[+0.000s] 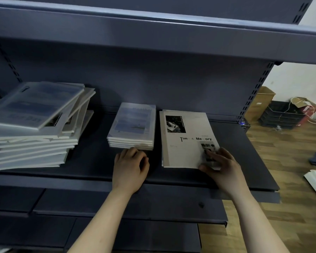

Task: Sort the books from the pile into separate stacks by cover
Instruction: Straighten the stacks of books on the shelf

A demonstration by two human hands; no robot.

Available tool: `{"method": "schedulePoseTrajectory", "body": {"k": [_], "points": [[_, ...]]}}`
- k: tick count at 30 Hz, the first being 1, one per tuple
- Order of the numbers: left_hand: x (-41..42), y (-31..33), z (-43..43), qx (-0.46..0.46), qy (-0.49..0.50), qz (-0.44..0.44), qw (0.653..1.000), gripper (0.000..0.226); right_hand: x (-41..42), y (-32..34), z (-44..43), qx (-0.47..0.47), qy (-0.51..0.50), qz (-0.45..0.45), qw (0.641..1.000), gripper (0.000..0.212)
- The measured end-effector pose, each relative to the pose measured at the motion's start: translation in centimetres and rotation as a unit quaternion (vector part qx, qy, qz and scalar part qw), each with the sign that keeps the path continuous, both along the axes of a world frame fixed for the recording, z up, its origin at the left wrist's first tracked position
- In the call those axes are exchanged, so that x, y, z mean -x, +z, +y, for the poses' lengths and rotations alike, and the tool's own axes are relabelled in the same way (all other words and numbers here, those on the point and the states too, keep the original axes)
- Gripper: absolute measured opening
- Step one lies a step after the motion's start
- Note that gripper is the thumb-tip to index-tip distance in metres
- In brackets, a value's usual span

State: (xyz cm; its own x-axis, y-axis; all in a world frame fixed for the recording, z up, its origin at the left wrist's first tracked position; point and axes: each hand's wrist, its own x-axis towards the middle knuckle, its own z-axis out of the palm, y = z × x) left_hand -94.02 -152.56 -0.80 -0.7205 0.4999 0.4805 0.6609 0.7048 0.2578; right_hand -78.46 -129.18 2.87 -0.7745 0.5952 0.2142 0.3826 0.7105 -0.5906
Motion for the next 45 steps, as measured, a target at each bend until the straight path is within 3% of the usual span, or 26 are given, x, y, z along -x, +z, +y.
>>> {"method": "schedulePoseTrajectory", "body": {"k": [16, 23, 30, 35, 41, 45], "points": [[0.0, -0.1, 0.0, -0.013, -0.001, -0.002, 1.0, 0.031, 1.1, -0.3, -0.4, -0.006, -0.016, 0.039, 0.999, 0.057], [0.0, -0.1, 0.0, -0.017, 0.002, -0.004, 1.0, 0.031, 0.7, 0.5, -0.1, 0.029, 0.005, 0.058, 0.998, 0.036], [-0.1, 0.0, 0.3, -0.011, 0.013, -0.006, 1.0, 0.029, 0.8, 0.1, -0.1, 0.019, 0.012, 0.089, 0.996, 0.035], [-0.2, 0.0, 0.3, -0.016, 0.011, -0.013, 1.0, 0.01, 0.8, 0.2, -0.2, 0.029, 0.007, 0.086, 0.996, 0.032], [-0.4, 0.4, 0.1, -0.025, 0.005, -0.039, 0.999, 0.003, 0.9, -1.2, -1.3, -0.101, -0.038, 0.043, 0.993, 0.034], [-0.8, 1.1, -0.4, 0.001, -0.009, -0.071, 0.997, 0.016, 1.1, -0.7, -3.4, -0.086, -0.001, 0.091, 0.992, 0.039]]}}
